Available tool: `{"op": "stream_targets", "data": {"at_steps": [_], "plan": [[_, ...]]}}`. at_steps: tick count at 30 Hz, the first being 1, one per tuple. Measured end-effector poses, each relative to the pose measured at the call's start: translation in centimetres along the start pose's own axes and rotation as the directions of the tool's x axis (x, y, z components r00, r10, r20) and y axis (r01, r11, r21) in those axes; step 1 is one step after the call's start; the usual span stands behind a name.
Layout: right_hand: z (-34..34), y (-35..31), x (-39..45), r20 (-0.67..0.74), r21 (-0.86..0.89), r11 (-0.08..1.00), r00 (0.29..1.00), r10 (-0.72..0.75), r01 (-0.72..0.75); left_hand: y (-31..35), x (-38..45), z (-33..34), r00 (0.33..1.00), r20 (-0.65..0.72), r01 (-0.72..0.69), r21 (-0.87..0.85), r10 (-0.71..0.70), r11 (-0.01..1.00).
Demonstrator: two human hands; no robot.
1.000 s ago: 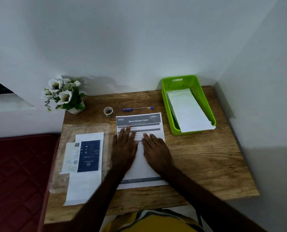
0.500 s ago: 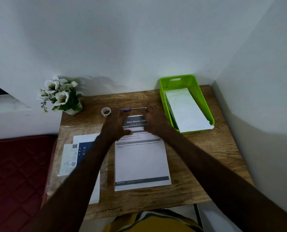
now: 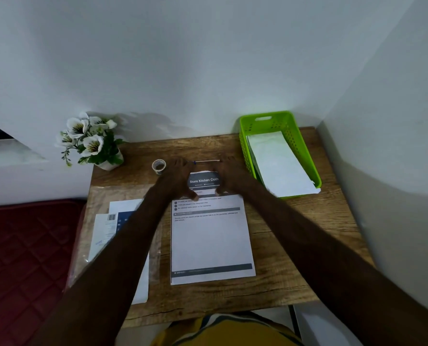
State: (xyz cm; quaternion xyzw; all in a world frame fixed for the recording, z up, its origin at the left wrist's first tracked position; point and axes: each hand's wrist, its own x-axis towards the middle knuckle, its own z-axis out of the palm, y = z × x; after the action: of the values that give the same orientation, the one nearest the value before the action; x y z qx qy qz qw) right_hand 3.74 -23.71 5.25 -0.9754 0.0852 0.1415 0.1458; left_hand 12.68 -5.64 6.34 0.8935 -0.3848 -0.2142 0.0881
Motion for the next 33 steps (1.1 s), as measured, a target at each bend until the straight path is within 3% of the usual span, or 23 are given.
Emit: {"op": "stream_targets", "data": {"at_steps": [3,6,10,17,21,24,30,33], "plan": [[0.2,-0.1,-0.7,-0.062,-0.041,0.999,0.998,-0.013,0.011,0.4,-0.4,0.4,0.999,-0.045,0.032,0.03,-0.03,0.999],[0.1,-0.6,-1.9,-0.122,-0.133,0.991,0.992,-0.032,0.015,1.2,-1.4,1.1,0.984,-0.143,0.132,0.195,-0.105,0.972],[1.8,-1.2,-4.4,-0.266,-0.194,0.981,0.963,-0.051,-0.001,2.1,-3.3,3.2,0.958,-0.282,0.15,0.365,-0.045,0.919],[7.2,-1.1,-7.3,-0.425,-0.246,0.969,0.897,-0.121,0.014,2.2,-6.3,7.6,0.923,-0.374,0.007,0.257,0.093,0.967],[9.6,-1.1,-8.8,-0.37,-0.165,0.986,0.927,-0.052,-0.01,1.4,-7.5,10.1,0.899,-0.429,-0.017,0.161,0.085,0.987],[10.4,-1.6,-9.9,-0.321,-0.077,0.996,0.947,0.024,-0.051,1.3,-8.3,11.2,0.927,-0.369,-0.022,0.13,0.069,0.991],[10.5,-2.3,-10.0,-0.297,-0.078,0.991,0.952,0.08,-0.108,0.7,-8.2,11.6,0.951,-0.307,0.0,0.108,0.034,0.994],[10.2,-3.2,-9.7,-0.317,-0.092,0.993,0.948,0.035,-0.068,0.7,-8.0,11.6,0.955,-0.296,-0.001,0.094,0.029,0.996]]}}
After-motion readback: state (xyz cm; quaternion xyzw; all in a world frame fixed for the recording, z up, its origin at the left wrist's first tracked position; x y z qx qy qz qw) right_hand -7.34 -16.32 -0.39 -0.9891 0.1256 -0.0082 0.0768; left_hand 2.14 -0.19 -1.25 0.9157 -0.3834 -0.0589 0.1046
